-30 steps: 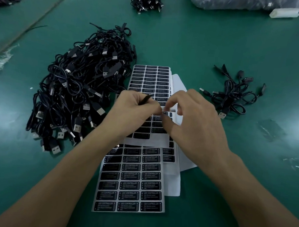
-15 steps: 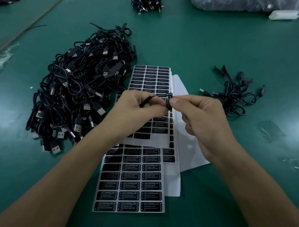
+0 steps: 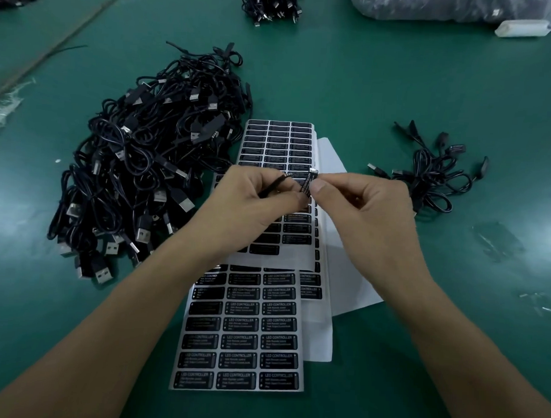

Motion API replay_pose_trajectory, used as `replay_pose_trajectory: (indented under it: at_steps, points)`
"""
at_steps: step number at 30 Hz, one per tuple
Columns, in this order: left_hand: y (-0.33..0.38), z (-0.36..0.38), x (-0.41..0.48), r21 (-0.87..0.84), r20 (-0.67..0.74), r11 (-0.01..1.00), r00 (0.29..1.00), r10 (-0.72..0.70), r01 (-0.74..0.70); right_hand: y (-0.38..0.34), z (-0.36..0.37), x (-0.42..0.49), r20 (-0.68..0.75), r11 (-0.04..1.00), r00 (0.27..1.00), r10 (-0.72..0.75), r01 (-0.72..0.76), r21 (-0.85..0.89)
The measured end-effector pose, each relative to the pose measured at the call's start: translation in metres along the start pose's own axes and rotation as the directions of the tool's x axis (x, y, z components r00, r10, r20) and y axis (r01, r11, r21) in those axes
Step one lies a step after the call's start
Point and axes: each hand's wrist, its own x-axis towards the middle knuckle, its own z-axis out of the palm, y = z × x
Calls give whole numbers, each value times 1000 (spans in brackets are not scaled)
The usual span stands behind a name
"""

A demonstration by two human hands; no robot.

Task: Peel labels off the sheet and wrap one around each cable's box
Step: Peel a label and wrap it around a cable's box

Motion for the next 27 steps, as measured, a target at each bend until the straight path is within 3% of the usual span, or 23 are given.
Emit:
replay_pose_trajectory:
  at_steps: [3,9,18,27]
  points:
    - [-1,0,1,-20,0,1000,1000,-5,5,5,1,1,-40,998,999,29,-31,-49]
    - [-1,0,1,-17,5,1000,1000,-12,12,3,-6,6,13,982,989,150,-151,111]
    - [-2,-1,1,5,54,1000,999,6,-6,-4,-7,6,124,965,979,164,-185,186]
    - [-3,-1,0,-1,56,1000,998,-17,17,-5,-4,6,73,965,983,166,-177,195]
